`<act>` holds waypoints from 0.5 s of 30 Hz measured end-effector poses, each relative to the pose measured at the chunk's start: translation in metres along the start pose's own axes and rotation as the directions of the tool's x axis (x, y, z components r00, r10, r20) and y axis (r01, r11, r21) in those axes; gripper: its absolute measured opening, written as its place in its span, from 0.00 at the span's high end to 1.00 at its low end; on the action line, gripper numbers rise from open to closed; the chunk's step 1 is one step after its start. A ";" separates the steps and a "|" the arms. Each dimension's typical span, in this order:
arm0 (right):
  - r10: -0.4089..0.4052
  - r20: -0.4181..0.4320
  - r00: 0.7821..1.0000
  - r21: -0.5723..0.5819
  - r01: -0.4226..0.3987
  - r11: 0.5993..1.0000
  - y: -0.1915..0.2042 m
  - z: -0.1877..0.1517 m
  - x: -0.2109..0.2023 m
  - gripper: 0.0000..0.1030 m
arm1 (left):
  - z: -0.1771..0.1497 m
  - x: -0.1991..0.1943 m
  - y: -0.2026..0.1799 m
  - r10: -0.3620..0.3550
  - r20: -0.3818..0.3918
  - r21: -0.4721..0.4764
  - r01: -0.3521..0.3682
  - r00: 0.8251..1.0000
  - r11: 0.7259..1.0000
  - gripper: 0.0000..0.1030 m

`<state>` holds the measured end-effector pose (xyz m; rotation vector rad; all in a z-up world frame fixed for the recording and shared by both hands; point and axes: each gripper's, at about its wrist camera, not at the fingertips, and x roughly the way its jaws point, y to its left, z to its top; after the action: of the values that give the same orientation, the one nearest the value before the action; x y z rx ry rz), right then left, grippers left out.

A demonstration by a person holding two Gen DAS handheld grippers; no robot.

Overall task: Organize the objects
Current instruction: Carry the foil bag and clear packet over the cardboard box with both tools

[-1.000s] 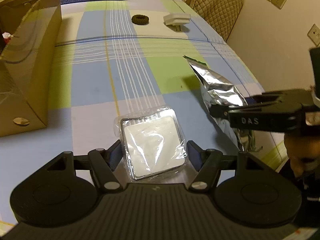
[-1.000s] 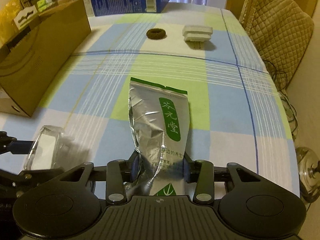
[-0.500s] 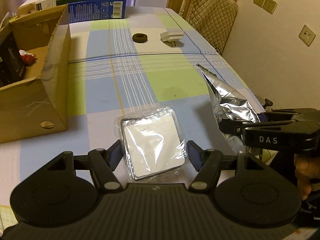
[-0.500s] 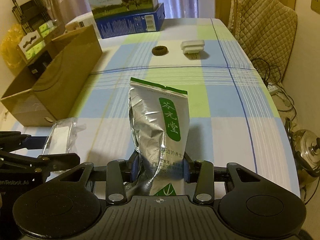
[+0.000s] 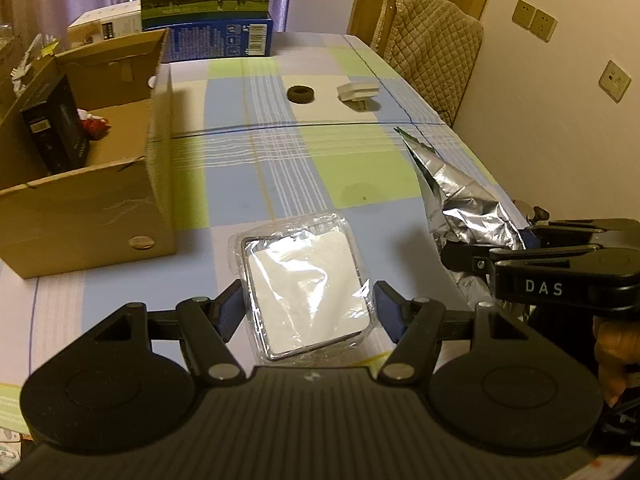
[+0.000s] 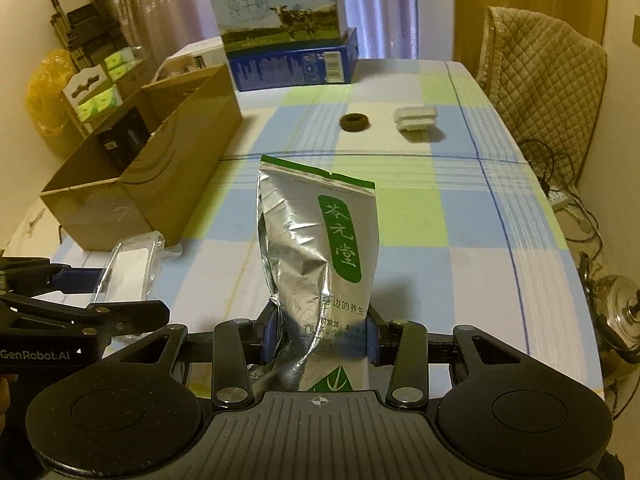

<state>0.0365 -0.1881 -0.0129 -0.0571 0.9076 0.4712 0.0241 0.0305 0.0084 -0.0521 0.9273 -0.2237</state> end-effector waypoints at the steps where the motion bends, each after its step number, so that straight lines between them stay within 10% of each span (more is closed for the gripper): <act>1: 0.002 0.001 1.000 -0.005 -0.002 1.000 0.002 0.000 0.000 0.63 | 0.000 -0.002 0.002 0.003 0.002 -0.003 -0.003 1.000 1.000 0.38; 15: 0.037 0.001 0.999 -0.048 -0.036 0.998 0.029 0.004 -0.001 0.62 | -0.007 -0.023 0.020 0.034 0.020 -0.028 -0.034 0.999 0.999 0.38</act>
<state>0.0266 -0.1618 -0.0052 -0.0838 0.8971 0.5268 0.0085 0.0557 0.0196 -0.0643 0.9103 -0.1783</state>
